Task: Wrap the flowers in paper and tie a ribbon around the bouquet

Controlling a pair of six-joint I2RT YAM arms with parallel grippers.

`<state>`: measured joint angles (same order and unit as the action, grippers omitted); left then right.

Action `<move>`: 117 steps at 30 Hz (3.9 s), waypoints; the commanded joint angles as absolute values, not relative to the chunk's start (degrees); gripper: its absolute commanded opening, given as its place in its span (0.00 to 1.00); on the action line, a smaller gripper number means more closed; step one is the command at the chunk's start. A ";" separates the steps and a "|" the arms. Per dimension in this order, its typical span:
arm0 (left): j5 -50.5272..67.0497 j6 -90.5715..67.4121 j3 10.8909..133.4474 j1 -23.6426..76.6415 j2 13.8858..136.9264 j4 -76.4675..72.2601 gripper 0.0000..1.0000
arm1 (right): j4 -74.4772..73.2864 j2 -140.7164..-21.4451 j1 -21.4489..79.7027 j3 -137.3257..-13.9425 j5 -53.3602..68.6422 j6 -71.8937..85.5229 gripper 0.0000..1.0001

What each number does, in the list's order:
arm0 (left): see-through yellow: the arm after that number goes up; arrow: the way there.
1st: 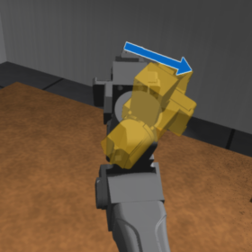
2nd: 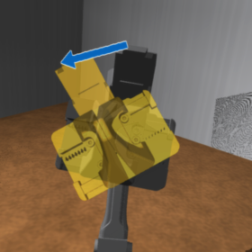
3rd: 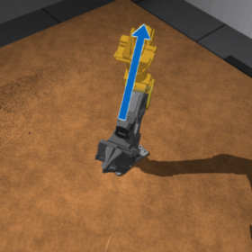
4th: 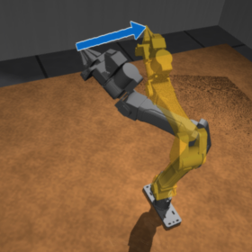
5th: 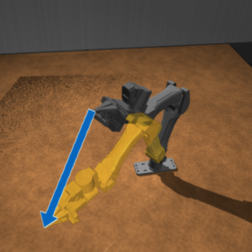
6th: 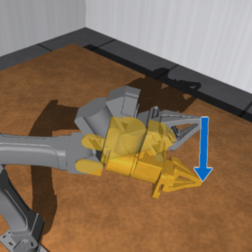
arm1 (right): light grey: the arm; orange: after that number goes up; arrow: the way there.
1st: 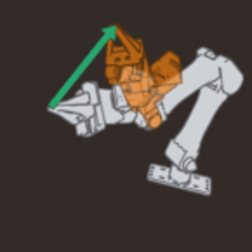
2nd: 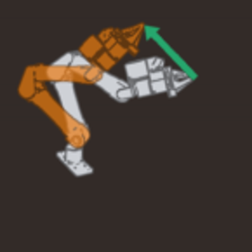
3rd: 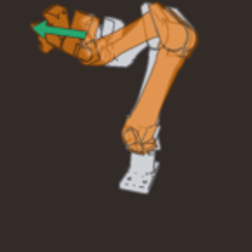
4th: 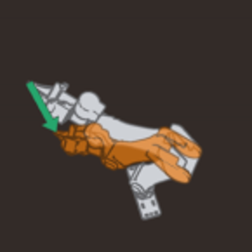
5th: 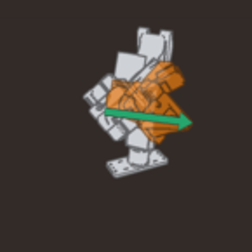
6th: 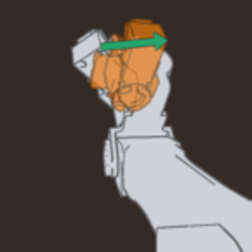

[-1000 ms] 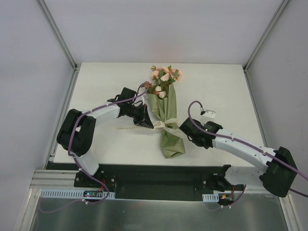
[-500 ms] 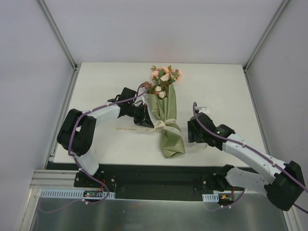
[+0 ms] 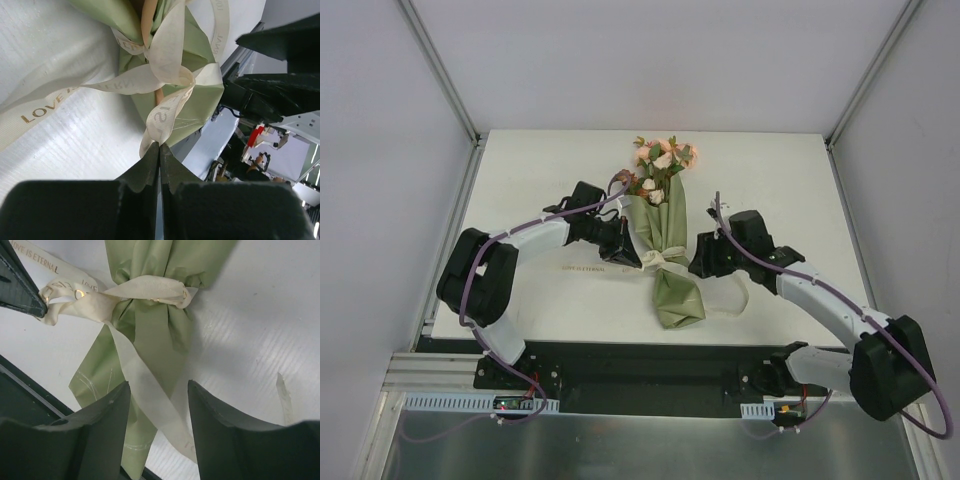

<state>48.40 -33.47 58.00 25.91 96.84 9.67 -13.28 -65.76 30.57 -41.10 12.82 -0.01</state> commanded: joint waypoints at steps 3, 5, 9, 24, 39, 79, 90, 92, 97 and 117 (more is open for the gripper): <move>51.77 -31.73 59.33 26.46 95.01 10.37 0.00 | -4.66 -70.65 27.25 -39.29 26.26 1.41 0.57; 51.94 -31.73 59.06 26.54 94.57 10.37 0.00 | -3.87 -71.63 27.16 -39.37 27.94 1.58 0.57; 52.03 -31.64 58.36 26.63 93.78 10.37 0.00 | -2.73 -73.47 27.07 -39.20 28.91 1.93 0.48; 49.57 -31.99 53.62 27.33 88.42 10.72 0.00 | -4.83 -73.39 26.54 -42.44 23.11 2.73 0.23; 40.70 -31.82 48.60 35.24 81.91 15.38 0.00 | -9.05 -82.00 26.63 -50.80 24.34 6.42 0.04; 23.47 -13.53 92.45 40.08 112.67 31.02 0.41 | -9.41 -79.63 26.72 -46.41 29.71 7.29 0.02; 20.74 -12.74 92.38 40.34 114.96 30.32 0.48 | -7.03 -81.03 26.89 -45.70 30.67 8.35 0.02; 20.66 -13.01 91.94 40.34 114.79 30.23 0.48 | -6.86 -81.21 26.98 -45.62 30.59 8.44 0.02; 20.56 -12.57 90.97 40.78 113.99 29.62 0.50 | -6.59 -81.38 27.42 -45.53 30.32 8.79 0.02; 27.86 -16.08 91.85 39.90 112.50 27.25 0.00 | -6.24 -81.57 27.95 -44.83 27.86 12.83 0.00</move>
<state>24.62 -15.42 90.94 40.40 116.77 28.60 -7.90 -81.76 27.68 -45.63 28.93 10.61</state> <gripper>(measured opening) 0.003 0.009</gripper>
